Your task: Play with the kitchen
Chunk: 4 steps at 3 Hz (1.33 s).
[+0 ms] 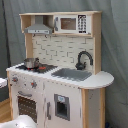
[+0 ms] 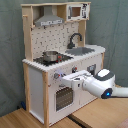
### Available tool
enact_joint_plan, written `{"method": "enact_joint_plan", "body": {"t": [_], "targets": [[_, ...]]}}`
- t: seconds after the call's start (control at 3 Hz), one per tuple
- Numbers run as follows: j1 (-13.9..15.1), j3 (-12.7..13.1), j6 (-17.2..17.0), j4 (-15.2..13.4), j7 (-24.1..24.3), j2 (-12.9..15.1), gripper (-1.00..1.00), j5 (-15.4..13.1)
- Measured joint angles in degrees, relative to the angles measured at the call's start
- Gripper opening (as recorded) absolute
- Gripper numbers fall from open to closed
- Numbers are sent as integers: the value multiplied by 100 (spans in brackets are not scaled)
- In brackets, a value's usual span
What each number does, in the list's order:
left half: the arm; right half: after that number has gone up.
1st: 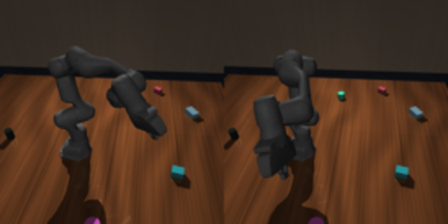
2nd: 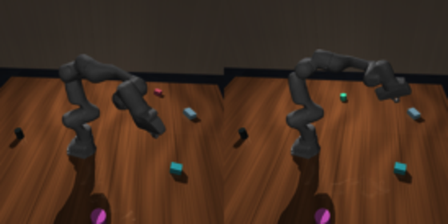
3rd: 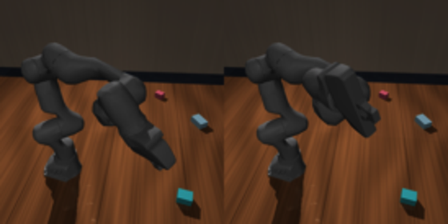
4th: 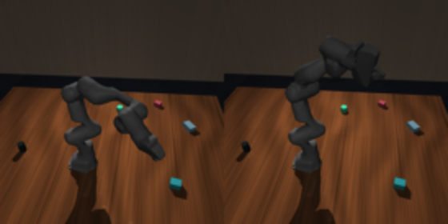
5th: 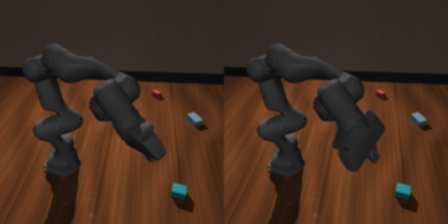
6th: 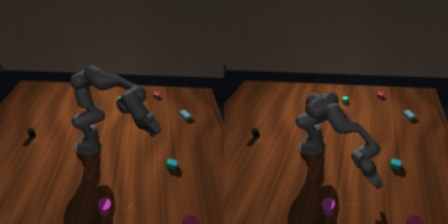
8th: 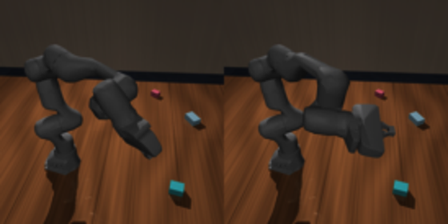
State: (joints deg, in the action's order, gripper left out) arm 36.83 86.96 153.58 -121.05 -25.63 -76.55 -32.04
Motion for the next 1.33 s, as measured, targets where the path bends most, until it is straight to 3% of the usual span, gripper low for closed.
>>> {"method": "enact_joint_plan", "body": {"t": [0.33,0.67,1.0,1.33], "targets": [[-254,1,-474,-5,-102,180,100,0],[-267,-329,-693,-90,-477,360,100,-1],[-325,-767,-627,-289,-808,400,100,-1],[-332,-1196,-335,-468,-1132,476,100,-1]]}}
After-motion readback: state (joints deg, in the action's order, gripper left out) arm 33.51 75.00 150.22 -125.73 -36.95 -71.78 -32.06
